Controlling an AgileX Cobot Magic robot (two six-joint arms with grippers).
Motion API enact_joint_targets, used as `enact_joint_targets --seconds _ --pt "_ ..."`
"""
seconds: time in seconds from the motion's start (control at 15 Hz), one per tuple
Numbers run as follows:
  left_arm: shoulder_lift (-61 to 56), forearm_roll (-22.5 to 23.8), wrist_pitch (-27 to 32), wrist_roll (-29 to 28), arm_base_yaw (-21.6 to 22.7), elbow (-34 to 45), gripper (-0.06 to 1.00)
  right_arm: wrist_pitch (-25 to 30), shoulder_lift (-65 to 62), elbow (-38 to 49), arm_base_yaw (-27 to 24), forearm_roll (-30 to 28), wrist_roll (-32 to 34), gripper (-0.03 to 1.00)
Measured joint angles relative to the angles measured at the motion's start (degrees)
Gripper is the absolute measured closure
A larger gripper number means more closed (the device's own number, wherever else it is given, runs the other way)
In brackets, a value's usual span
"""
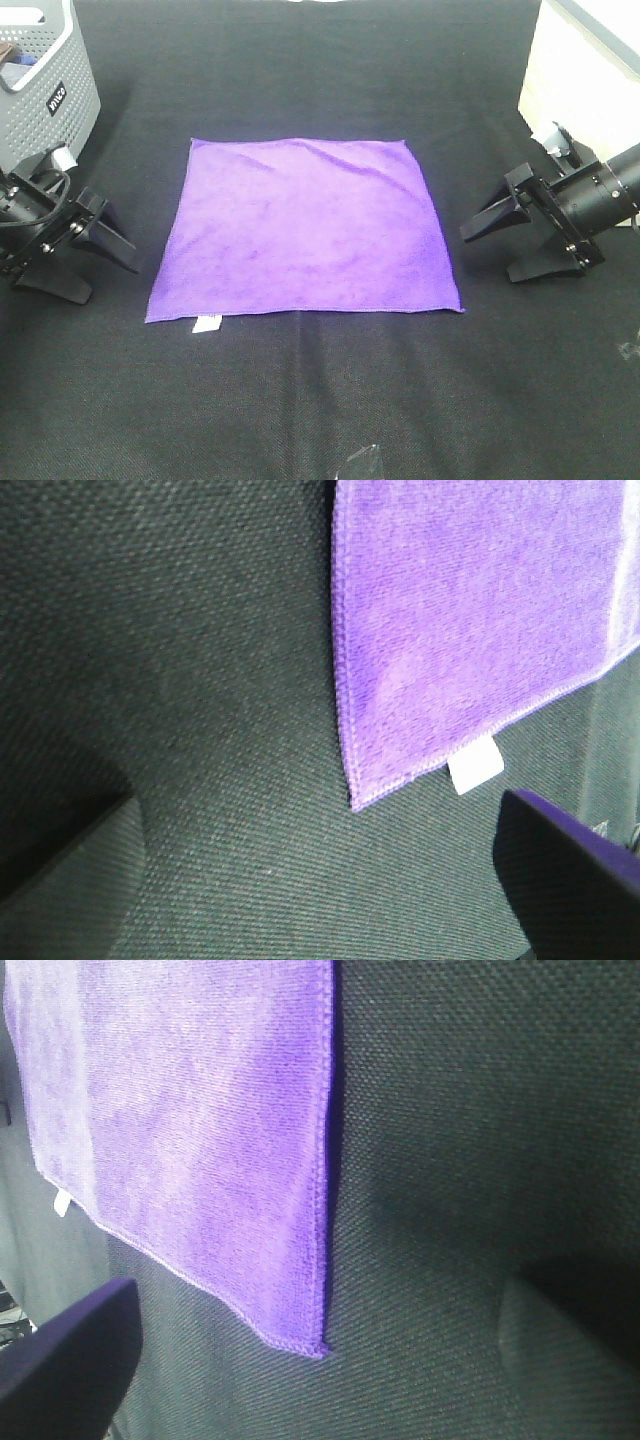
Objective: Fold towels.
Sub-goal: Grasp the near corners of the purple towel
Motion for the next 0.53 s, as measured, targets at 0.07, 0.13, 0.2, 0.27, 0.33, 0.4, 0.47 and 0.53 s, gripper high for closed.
enact_joint_targets --seconds 0.07,0.13,0.2,0.27,0.33,0.4,0.47,0.53 --pt "0.00 -0.06 0.00 0.00 -0.17 -0.06 0.07 0.17 0.17 -0.11 0.00 0.00 -0.06 0.04" --pt "0.00 -0.11 -0.23 0.00 -0.69 -0.06 0.07 0.23 0.17 -0.17 0.00 0.00 -0.11 0.04" --pt "0.00 -0.11 -0.80 0.00 -1.78 -0.06 0.07 0.17 0.17 -0.17 0.06 0.00 -0.11 0.05" --pt "0.00 -0.29 -1.38 0.00 -3.09 -0.11 0.07 0.11 0.17 -0.17 0.40 0.00 -0.11 0.05" --pt "0.46 -0.86 -1.43 -0.06 -4.76 -0.23 0.07 -0.29 0.17 -0.17 1.38 0.06 -0.06 0.05" --pt "1.03 -1.83 -1.43 -0.29 -6.42 -0.46 0.07 -0.69 0.23 -0.34 3.27 0.06 -0.06 0.05" --pt "1.78 -2.86 -1.43 -0.52 -8.37 -1.15 0.08 -1.15 0.40 -0.46 5.44 0.46 -0.06 0.06" --pt "2.75 -3.61 -1.43 -1.09 -10.60 -2.06 0.09 -1.89 0.86 -0.52 7.79 1.26 -0.06 0.07"
